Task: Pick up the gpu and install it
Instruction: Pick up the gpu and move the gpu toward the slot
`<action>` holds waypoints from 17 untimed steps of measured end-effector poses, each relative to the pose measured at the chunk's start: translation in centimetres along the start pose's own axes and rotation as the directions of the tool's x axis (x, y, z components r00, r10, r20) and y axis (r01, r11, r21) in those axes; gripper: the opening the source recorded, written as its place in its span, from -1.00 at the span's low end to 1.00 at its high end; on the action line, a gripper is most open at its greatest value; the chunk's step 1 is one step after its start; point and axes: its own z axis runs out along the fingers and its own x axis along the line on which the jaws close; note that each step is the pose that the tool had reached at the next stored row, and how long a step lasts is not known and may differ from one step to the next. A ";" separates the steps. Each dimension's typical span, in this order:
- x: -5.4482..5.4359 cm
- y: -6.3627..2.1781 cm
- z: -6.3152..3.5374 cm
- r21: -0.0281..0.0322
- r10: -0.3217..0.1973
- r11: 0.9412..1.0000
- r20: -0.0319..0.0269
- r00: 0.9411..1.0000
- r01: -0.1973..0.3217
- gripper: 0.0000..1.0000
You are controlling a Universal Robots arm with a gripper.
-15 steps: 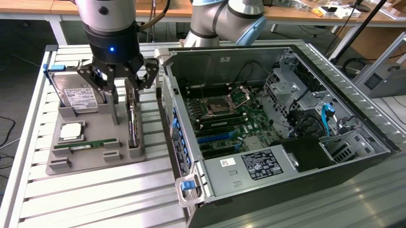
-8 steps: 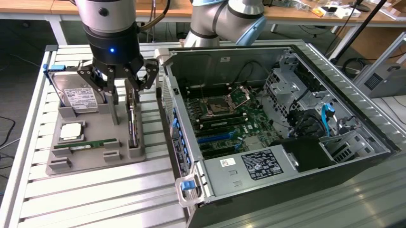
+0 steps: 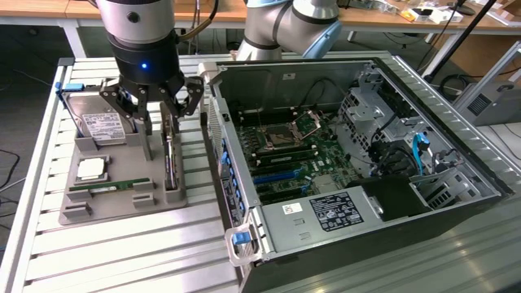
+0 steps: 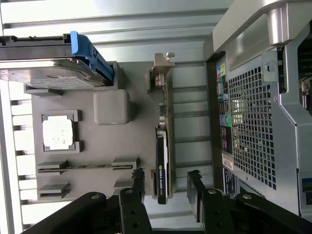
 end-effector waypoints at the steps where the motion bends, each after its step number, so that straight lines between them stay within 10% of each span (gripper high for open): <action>1: 0.0 0.00 0.02 0.000 0.000 1.000 0.000 1.000 0.000 -0.04; 17: 0.0 0.11 0.48 0.000 0.000 1.000 0.000 1.000 0.000 -0.04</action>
